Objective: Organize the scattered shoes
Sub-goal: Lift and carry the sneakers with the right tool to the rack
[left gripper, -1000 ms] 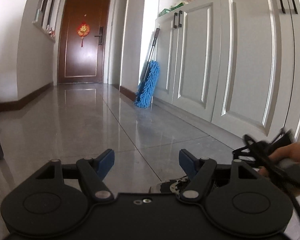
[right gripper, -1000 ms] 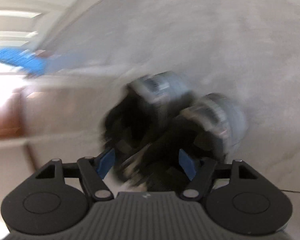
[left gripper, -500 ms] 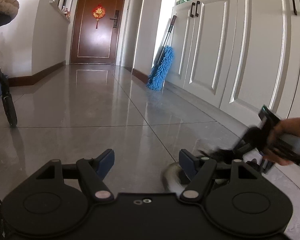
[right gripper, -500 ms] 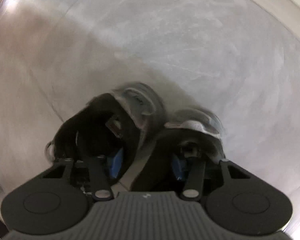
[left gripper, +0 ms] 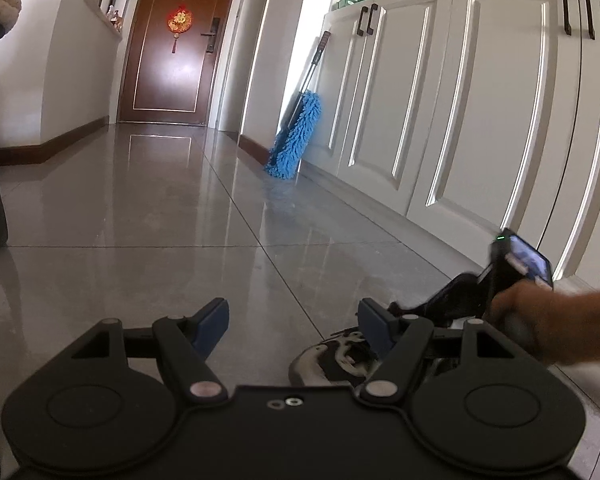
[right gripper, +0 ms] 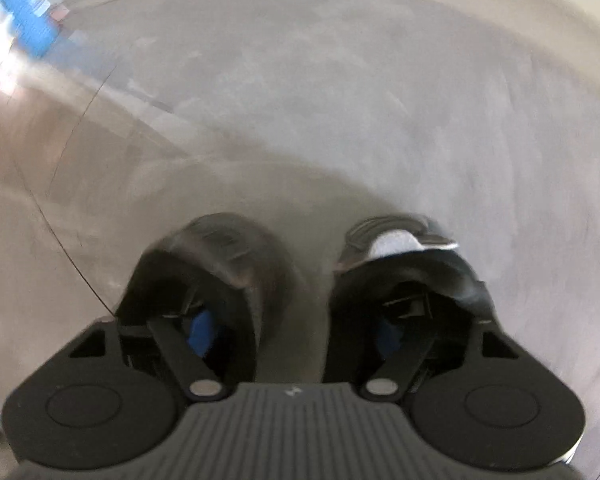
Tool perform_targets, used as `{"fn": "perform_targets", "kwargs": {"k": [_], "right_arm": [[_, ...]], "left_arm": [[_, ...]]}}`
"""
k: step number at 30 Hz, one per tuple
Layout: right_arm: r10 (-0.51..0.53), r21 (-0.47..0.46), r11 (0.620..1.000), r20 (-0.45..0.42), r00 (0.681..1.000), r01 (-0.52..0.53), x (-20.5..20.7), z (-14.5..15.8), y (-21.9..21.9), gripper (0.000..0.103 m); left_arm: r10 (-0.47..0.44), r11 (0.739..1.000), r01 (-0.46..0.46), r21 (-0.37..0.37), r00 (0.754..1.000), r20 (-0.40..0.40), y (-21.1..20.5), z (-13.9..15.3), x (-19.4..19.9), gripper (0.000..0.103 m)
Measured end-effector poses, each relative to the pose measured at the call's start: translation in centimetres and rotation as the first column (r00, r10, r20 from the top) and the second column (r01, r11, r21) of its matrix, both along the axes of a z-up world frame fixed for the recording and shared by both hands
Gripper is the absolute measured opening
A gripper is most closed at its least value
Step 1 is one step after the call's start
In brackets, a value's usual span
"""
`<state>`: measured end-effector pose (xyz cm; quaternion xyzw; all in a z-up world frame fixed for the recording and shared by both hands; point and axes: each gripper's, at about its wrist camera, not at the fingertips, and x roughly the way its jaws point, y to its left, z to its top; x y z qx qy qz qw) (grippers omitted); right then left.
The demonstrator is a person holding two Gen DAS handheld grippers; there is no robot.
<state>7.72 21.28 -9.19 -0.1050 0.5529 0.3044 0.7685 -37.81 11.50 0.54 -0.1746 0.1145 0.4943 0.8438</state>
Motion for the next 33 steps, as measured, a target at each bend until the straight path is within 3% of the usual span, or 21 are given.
{"fn": "perform_targets", "kwargs": {"k": [2,5,7,9,10,14,16,19,21,30,33], "right_arm": [[0.069,0.023,0.997,0.079,0.994,-0.071,-1.3,0.4,0.1,0.044],[0.206,0.058,0.973,0.225,0.952,-0.224,-3.6,0.8,-0.6,0.036],[0.338,0.031,0.926,0.381,0.861,-0.377,-6.1,0.9,-1.5,0.036],[0.405,0.028,0.885,0.448,0.797,-0.466,-7.1,1.0,-2.5,0.036],[0.427,0.049,0.865,0.453,0.783,-0.500,-7.2,1.2,-3.2,0.036],[0.420,0.113,0.843,0.474,0.774,-0.526,-7.6,0.7,-4.9,0.036],[0.309,0.243,0.864,0.434,0.846,-0.441,-6.4,0.1,-6.9,0.035],[0.196,0.369,0.856,0.415,0.889,-0.361,-5.7,0.5,-9.5,0.035],[0.151,0.427,0.837,0.421,0.894,-0.342,-6.2,0.6,-12.2,0.035],[0.044,0.527,0.746,0.571,0.820,-0.407,-10.3,3.9,-20.0,0.038],[-0.006,0.555,0.701,0.633,0.774,-0.448,-10.3,6.2,-21.9,0.038]], "left_arm": [[0.006,1.000,-0.006,0.003,1.000,-0.006,0.0,-0.1,-0.3,0.071],[0.010,1.000,-0.010,0.004,1.000,-0.007,-0.1,-0.1,-0.4,0.071],[0.009,1.000,-0.009,0.011,1.000,-0.005,-0.2,0.1,-0.5,0.071],[0.006,1.000,-0.006,0.017,1.000,-0.005,-0.2,0.1,-0.4,0.071],[0.004,1.000,-0.004,0.021,1.000,-0.007,-0.2,0.2,-0.3,0.071],[0.000,0.999,0.000,0.035,1.000,-0.003,-0.3,0.5,0.1,0.071],[-0.007,0.999,0.007,0.048,1.000,-0.006,-0.6,0.8,0.3,0.071],[-0.018,0.997,0.019,0.071,1.000,-0.017,-1.0,1.3,0.7,0.071],[-0.030,0.995,0.032,0.092,0.999,-0.029,-1.5,1.7,1.1,0.071],[-0.033,0.971,0.038,0.234,0.999,-0.026,-3.9,5.3,3.3,0.071],[-0.056,0.953,0.052,0.299,0.998,0.002,-4.9,7.4,5.4,0.071]]}}
